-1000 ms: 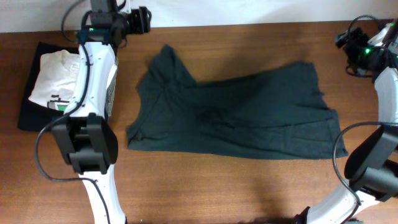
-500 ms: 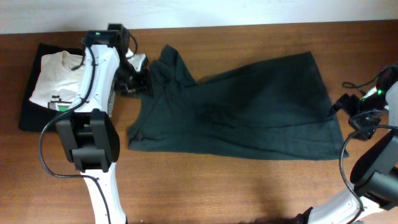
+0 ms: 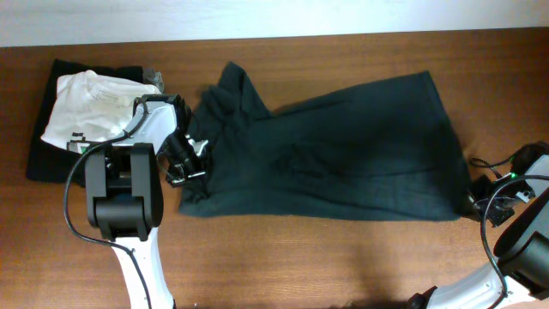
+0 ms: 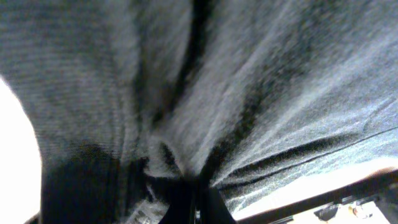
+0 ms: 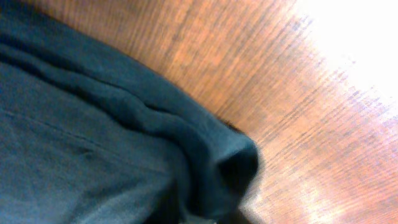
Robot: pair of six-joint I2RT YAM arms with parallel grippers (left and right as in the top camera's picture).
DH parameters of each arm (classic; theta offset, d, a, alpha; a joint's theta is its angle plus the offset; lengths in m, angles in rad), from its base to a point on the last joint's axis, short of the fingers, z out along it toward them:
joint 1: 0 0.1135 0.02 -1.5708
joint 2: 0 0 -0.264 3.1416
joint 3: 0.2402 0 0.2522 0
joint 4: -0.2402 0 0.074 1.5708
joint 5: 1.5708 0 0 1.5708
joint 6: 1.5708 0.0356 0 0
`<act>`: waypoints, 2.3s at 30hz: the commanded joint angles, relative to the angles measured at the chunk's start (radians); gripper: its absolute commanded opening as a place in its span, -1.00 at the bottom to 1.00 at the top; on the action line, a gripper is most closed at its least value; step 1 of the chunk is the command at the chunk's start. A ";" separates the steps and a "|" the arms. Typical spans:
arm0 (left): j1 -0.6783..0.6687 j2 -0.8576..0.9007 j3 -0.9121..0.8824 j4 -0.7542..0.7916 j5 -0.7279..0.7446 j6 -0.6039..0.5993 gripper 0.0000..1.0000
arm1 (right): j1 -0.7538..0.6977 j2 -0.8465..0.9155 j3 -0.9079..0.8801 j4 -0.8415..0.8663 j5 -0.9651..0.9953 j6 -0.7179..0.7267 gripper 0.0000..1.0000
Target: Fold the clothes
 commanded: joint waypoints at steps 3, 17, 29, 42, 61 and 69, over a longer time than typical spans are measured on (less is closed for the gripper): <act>0.012 -0.017 -0.020 -0.164 -0.137 -0.006 -0.99 | -0.064 -0.039 0.169 -0.270 0.254 0.074 -0.92; 0.025 -0.284 -0.016 -0.237 -0.235 -0.003 -0.04 | -0.016 -0.101 0.340 -0.116 -0.235 -0.156 0.40; -0.007 -0.284 -0.012 0.357 0.072 0.024 -0.65 | 0.397 0.249 0.337 0.436 -0.123 -0.015 -0.80; -0.061 -0.283 -0.013 0.520 0.075 0.023 0.16 | 0.203 0.329 0.481 0.235 -0.101 -0.110 -0.62; -0.084 -0.249 -0.013 0.497 0.057 0.024 -0.04 | 0.909 0.276 0.633 0.402 -0.405 -0.209 0.17; -0.084 -0.249 -0.013 0.350 0.019 0.082 0.46 | 0.980 0.231 0.673 0.211 -0.283 -0.254 0.27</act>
